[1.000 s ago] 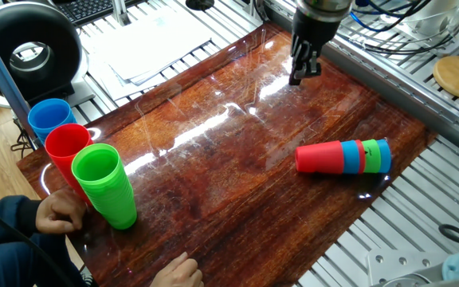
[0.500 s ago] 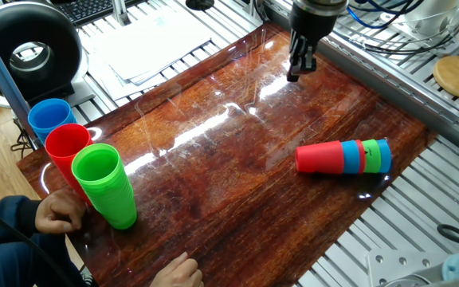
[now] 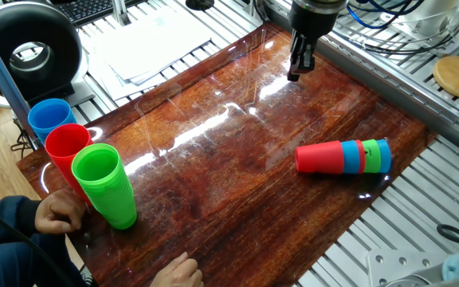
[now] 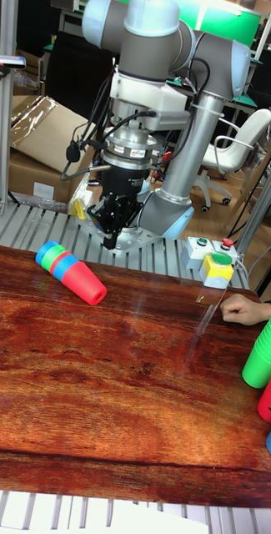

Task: Stack the cups

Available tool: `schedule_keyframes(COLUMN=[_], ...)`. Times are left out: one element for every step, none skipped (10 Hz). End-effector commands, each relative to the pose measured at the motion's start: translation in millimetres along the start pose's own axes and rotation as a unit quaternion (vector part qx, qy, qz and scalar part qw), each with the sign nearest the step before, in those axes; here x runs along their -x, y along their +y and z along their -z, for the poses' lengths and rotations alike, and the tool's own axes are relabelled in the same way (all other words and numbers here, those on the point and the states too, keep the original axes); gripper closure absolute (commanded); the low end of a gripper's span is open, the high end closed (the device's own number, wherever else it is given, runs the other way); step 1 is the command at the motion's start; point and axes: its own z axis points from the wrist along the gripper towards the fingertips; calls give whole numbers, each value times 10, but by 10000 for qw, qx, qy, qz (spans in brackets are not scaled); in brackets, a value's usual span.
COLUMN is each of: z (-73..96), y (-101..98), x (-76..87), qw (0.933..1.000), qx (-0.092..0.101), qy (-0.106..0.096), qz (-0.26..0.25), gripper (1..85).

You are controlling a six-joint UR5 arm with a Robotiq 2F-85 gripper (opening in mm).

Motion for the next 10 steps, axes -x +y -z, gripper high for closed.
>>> schedule_keyframes(z=[26,26,27,29,37,55,69,80,63,3], y=[43,46,46,48,39,7,-45,-109,-255,-232], x=[10,8,7,7,6,-40,-102,-171,-311,-528], qw=[10000,10000,10000,10000,10000,10000,9999,9996,9975,9965], qx=[71,77,77,82,71,39,-31,-116,-348,-336], qy=[-15,-10,-9,-15,-37,-4,57,72,66,12], qz=[-26,-11,5,4,4,22,96,255,615,764], gripper=[847,847,847,847,847,847,847,847,847,847])
